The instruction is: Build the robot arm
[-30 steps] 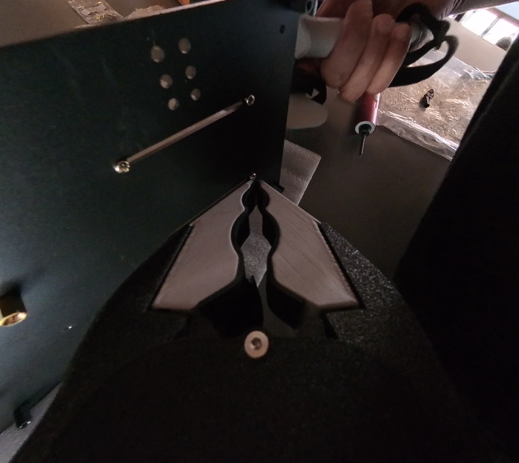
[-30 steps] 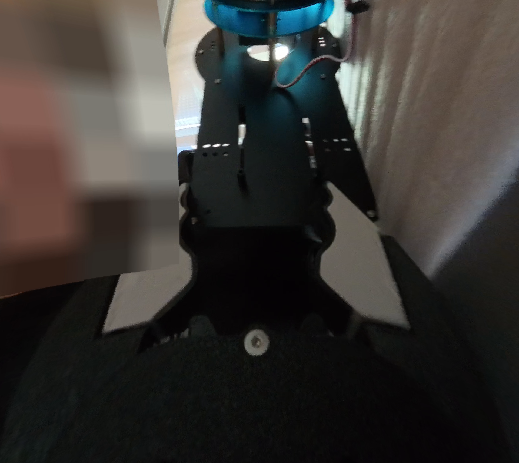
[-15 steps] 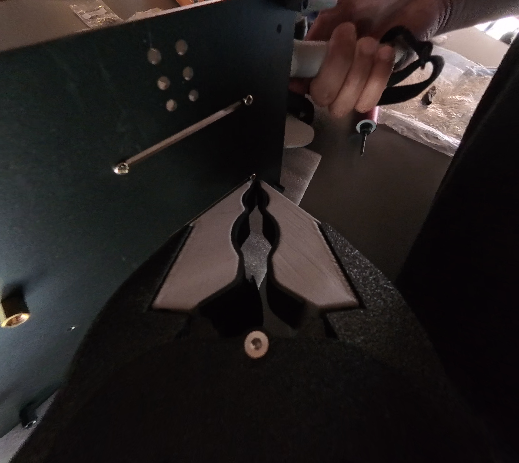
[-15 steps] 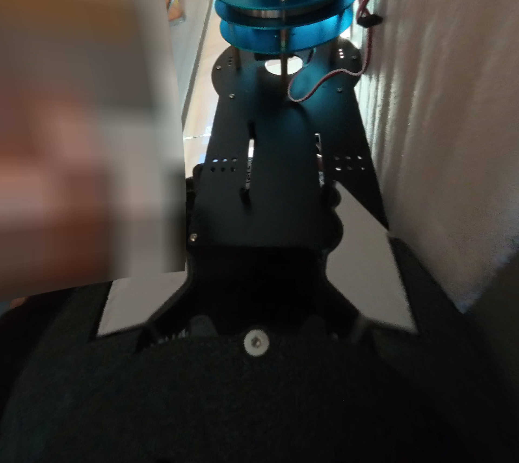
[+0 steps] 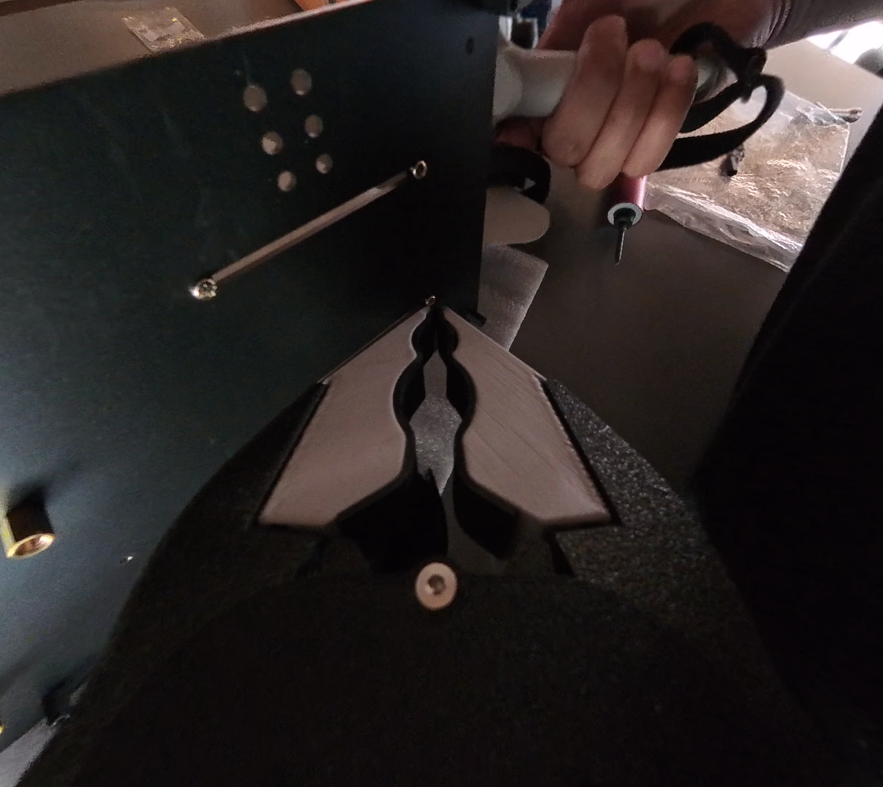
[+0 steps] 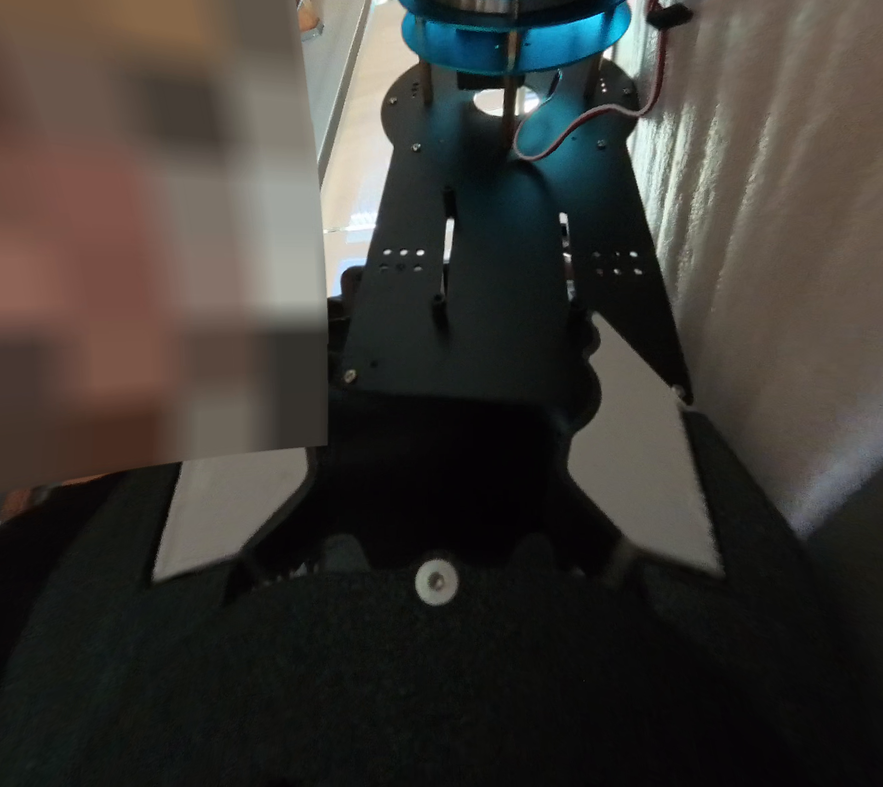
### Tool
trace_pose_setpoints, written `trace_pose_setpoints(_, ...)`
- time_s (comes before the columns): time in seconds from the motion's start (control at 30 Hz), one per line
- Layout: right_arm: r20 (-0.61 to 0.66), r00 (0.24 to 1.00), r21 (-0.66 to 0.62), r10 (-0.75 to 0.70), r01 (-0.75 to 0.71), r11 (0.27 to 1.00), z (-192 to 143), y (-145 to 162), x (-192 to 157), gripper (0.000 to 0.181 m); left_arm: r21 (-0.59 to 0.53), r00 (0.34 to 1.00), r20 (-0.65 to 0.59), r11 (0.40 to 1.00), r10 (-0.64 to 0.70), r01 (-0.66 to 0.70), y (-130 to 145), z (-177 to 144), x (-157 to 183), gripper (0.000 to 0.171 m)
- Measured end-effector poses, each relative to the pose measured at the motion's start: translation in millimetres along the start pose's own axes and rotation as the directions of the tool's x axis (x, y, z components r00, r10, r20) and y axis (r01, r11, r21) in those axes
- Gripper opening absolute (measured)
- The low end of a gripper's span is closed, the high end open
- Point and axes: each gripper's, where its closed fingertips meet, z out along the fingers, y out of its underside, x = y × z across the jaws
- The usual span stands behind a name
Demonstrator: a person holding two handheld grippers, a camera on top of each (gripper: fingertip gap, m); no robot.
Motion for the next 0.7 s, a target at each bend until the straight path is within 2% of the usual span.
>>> trace_pose_setpoints(0.03, -0.019, 1.000, -0.004, -0.016, 0.016, 1.000, -2, 2, 0, 0.113, 0.002, 1.000, 0.002, 1.000, -0.004, 0.004, 0, 0, 0, 0.000)
trace_pose_setpoints(0.17, -0.112, 0.994, 0.002, 0.001, 0.000, 1.000, -9, -3, 23, 0.090, -0.001, 1.000, 0.012, 1.000, 0.008, -0.008, 0, 1, 0, 0.000)
trace_pose_setpoints(0.23, -0.038, 0.999, 0.005, 0.009, -0.009, 1.000, -2, -6, 17, 0.085, 0.000, 1.000, 0.011, 1.000, 0.004, -0.004, 0, 1, 0, 0.000)
trace_pose_setpoints(0.3, 0.006, 1.000, -0.006, 0.008, -0.008, 1.000, 3, -4, 9, 0.102, 0.000, 1.000, 0.011, 1.000, 0.000, 0.000, 0, 0, 0, 0.000)
trace_pose_setpoints(0.43, -0.024, 0.999, -0.010, -0.047, 0.047, 0.999, -1, 3, -1, 0.114, 0.012, 0.999, 0.005, 0.999, -0.052, 0.052, -1, 1, 0, 0.000)
trace_pose_setpoints(0.57, -0.086, 0.991, -0.049, -0.099, 0.095, 0.994, -10, 7, 6, 0.092, 0.018, 0.987, -0.025, 0.987, -0.161, 0.162, -2, 2, 0, 0.000)
trace_pose_setpoints(0.6, -0.098, 0.985, -0.077, -0.144, 0.136, 0.988, -13, 7, 6, 0.092, 0.019, 0.981, -0.034, 0.981, -0.193, 0.193, -2, 2, 0, 0.000)
trace_pose_setpoints(0.63, -0.137, 0.970, -0.094, -0.200, 0.188, 0.978, -16, 5, 10, 0.101, 0.020, 0.975, -0.036, 0.975, -0.220, 0.221, -2, 2, 0, 0.000)
trace_pose_setpoints(0.7, -0.121, 0.964, -0.087, -0.237, 0.228, 0.970, -18, -2, 9, 0.099, 0.024, 0.967, -0.026, 0.967, -0.252, 0.253, -2, 2, 0, 0.000)
